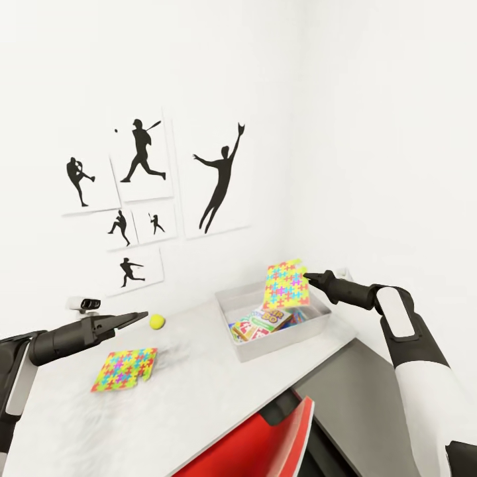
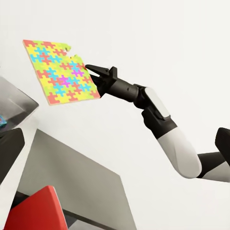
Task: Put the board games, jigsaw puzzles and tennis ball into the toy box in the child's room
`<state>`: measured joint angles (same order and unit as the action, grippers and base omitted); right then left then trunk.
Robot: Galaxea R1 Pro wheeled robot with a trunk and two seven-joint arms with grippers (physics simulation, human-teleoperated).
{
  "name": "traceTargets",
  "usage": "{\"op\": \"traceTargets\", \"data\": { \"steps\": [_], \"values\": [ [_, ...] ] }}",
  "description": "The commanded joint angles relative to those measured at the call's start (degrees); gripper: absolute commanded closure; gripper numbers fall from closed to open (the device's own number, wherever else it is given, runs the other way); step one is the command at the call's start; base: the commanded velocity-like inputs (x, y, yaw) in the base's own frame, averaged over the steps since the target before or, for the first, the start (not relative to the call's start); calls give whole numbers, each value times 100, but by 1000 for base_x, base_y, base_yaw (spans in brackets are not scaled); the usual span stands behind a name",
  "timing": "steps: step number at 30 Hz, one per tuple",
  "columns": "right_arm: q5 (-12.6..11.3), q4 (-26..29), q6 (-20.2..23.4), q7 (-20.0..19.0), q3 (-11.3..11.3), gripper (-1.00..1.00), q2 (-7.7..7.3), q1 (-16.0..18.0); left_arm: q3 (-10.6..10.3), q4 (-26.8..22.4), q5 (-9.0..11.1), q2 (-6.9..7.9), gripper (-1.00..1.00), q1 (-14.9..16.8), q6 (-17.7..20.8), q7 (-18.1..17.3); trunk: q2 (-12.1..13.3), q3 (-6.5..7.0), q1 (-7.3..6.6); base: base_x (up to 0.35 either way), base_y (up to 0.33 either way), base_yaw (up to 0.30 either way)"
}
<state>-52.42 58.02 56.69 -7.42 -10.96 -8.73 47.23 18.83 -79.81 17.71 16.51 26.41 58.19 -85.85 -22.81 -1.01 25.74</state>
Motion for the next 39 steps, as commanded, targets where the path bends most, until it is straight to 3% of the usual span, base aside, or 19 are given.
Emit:
{"op": "traceTargets", "data": {
  "steps": [1,18,26,39],
  "values": [
    [56,-1,27,-58,-12,100,2,6,2,0,2,1,-100,4,60,-19,-11,-11,4,55,22,0],
    [73,-1,-6,-58,-12,100,-6,-4,24,0,12,-6,-100,4,60,-17,-11,-11,4,72,3,0],
    [218,-262,59,45,30,100,253,-227,9,-9,2,-46,-100,4,52,-9,-11,-11,4,0,0,0],
    [223,-519,67,22,33,100,267,-650,3,-9,5,-43,-100,4,52,-7,-11,-11,4,0,0,0]
  ]
}}
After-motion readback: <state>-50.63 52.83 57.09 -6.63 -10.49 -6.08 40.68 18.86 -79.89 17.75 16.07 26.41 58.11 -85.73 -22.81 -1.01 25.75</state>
